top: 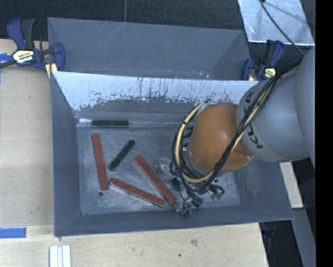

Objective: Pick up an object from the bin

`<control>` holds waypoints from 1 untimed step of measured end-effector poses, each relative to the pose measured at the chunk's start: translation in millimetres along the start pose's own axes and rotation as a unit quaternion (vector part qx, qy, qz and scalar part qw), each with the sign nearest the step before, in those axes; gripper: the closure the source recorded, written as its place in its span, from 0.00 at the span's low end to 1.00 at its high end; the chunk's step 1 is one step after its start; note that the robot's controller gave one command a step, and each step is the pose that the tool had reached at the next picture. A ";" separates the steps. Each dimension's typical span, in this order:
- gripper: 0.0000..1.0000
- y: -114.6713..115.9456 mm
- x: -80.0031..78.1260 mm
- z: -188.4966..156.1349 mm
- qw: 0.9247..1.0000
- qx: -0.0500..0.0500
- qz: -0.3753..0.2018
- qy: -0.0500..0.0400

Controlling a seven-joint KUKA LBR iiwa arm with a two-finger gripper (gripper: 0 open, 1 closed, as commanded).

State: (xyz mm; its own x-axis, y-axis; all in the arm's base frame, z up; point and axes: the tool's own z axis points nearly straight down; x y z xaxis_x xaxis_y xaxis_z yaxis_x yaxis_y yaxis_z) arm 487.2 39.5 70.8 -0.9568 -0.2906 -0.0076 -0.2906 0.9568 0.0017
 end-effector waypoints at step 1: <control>0.00 25.0 -7.8 0.5 1.000 0.001 0.031 0.000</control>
Offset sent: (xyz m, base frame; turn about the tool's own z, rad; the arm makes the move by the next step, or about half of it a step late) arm -0.0012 0.0252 -0.0008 0.0631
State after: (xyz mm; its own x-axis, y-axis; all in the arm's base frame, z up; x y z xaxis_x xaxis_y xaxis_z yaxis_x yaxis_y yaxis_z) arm 487.4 65.7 70.4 -0.9729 -0.2310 -0.0081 -0.2310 0.9729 -0.0003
